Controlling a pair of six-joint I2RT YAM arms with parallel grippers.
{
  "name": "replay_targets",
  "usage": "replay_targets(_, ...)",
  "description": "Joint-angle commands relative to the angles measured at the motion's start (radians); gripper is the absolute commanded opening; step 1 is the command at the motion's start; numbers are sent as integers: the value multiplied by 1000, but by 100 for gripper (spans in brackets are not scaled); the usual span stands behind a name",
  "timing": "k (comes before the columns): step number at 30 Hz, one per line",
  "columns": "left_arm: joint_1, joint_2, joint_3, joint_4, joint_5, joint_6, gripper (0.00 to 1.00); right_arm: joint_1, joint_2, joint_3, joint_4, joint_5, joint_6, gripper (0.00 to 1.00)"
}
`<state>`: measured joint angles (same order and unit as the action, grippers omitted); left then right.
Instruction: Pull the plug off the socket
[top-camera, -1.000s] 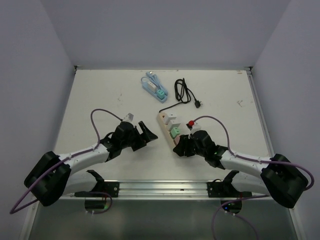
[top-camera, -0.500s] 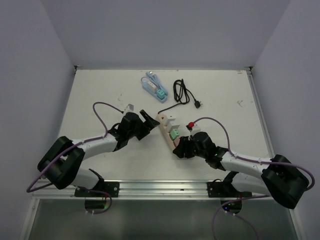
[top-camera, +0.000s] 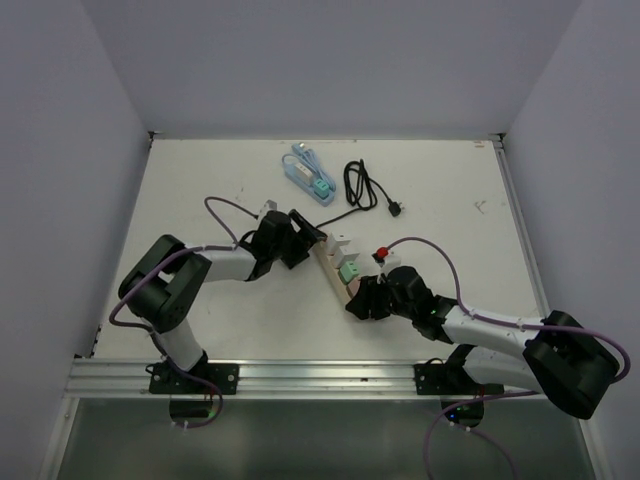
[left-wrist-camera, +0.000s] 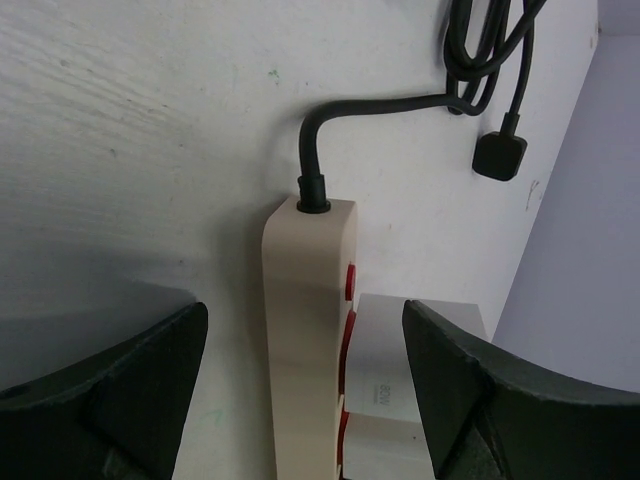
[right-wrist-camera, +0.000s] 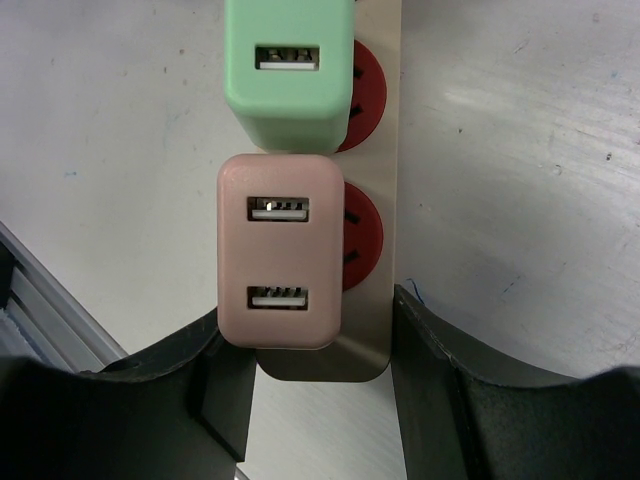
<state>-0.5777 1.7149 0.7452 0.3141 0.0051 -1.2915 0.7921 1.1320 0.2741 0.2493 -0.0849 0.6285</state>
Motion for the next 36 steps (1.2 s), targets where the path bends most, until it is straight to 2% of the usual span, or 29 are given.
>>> replay_targets(1, 6, 41, 36, 83, 30, -11, 82, 13, -5, 11, 122, -69, -18, 0)
replay_targets(5, 7, 94, 49, 100, 50, -9, 81, 13, 3, 10, 130, -73, -18, 0)
replay_targets(11, 24, 117, 34, 120, 55, -3, 72, 13, -9, 5, 127, -70, -16, 0)
replay_targets(17, 36, 100, -24, 183, 59, 11, 40, 13, -11, 8, 119, -81, -19, 0)
replay_targets(18, 38, 95, -27, 190, 61, 15, 31, 13, -9, 10, 113, -81, -19, 0)
replay_targets(20, 38, 85, -43, 203, 59, 35, 20, 13, -12, 14, 105, -84, -18, 1)
replay_targets(21, 38, 80, -49, 209, 56, 40, 10, 12, -15, 16, 100, -85, -19, 4)
replay_targets(22, 38, 75, -55, 213, 56, 47, 6, 13, -18, 19, 94, -91, -21, 8)
replay_targets(24, 38, 55, -76, 224, 55, 63, 0, 13, -29, 30, 65, -99, -24, 38)
replay_targets(25, 38, 37, -81, 224, 53, 70, 0, 13, -35, 39, 52, -107, -26, 59)
replay_targets(27, 38, 17, -96, 209, 44, 89, 0, 13, -63, 51, -4, -110, -30, 76)
replay_targets(28, 38, -6, -99, 198, 42, 107, 0, 13, -78, 65, -27, -108, -32, 88)
replay_targets(31, 38, -58, -133, 165, 27, 152, 0, 13, -139, 111, -189, -89, -56, 99)
replay_targets(36, 38, -133, -178, 96, 24, 199, 0, 13, -213, 218, -393, -26, -105, 99)
